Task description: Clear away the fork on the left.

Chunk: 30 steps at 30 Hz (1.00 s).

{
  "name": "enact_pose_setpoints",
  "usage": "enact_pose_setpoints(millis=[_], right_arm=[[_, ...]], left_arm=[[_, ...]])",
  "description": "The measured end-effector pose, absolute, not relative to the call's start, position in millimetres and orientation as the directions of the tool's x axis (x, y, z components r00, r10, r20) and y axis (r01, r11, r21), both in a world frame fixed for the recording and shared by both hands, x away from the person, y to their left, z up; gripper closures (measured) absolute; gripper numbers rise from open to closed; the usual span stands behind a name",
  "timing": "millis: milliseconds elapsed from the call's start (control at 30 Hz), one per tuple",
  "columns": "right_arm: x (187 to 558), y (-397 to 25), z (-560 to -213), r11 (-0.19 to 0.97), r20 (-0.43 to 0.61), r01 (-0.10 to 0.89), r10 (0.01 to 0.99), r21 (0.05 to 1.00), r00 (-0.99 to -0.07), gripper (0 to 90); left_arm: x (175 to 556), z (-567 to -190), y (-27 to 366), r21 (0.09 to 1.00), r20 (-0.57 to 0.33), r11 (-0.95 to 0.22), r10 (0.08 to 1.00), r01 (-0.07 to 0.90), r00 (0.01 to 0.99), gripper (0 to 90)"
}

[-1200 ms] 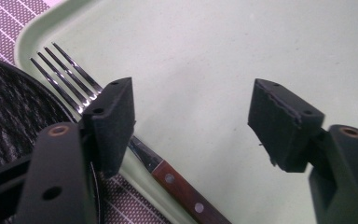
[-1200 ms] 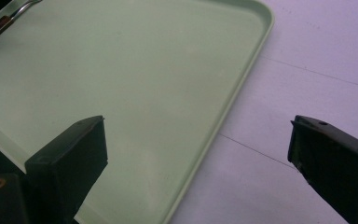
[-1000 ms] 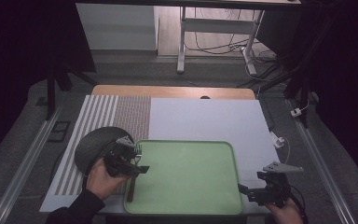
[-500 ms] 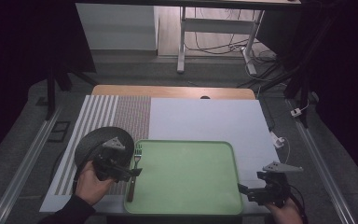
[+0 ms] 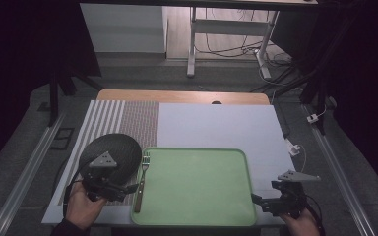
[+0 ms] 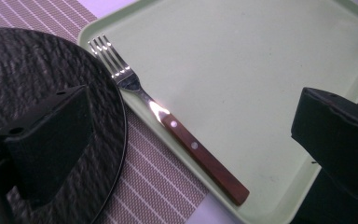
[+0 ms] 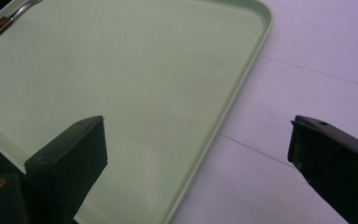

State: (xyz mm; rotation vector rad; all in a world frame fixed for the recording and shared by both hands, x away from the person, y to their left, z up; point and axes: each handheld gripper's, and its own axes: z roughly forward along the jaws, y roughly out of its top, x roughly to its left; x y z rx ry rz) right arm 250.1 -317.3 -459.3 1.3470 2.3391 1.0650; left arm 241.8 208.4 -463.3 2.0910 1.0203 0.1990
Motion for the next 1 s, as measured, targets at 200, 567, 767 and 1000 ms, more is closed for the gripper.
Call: enact_pose_setpoints(millis=[200, 567, 767, 1000], right_arm=[[249.9, -317.6, -459.2, 0.308, 0.145, 0.65, 0.825, 0.695, -0.547, 4.6], [250.0, -317.4, -459.3, 0.309, 0.144, 0.65, 0.825, 0.694, -0.546, 4.5], [250.1, -317.5, -459.3, 0.307, 0.146, 0.651, 0.826, 0.694, -0.544, 4.5], [249.9, -316.9, -459.2, 0.312, 0.141, 0.652, 0.827, 0.691, -0.545, 4.5]], left_arm=[[227.5, -463.5, 219.7, 0.723, -0.187, -0.343, 0.739, 0.6, 0.648, 0.0], [204.8, -471.3, 245.0, 0.73, -0.228, -0.275, 0.766, 0.626, 0.601, 0.0], [196.7, -474.9, 256.3, 0.727, -0.228, -0.254, 0.788, 0.638, 0.573, 0.0], [189.7, -477.7, 260.7, 0.7, -0.206, -0.27, 0.81, 0.661, 0.549, 0.0]])
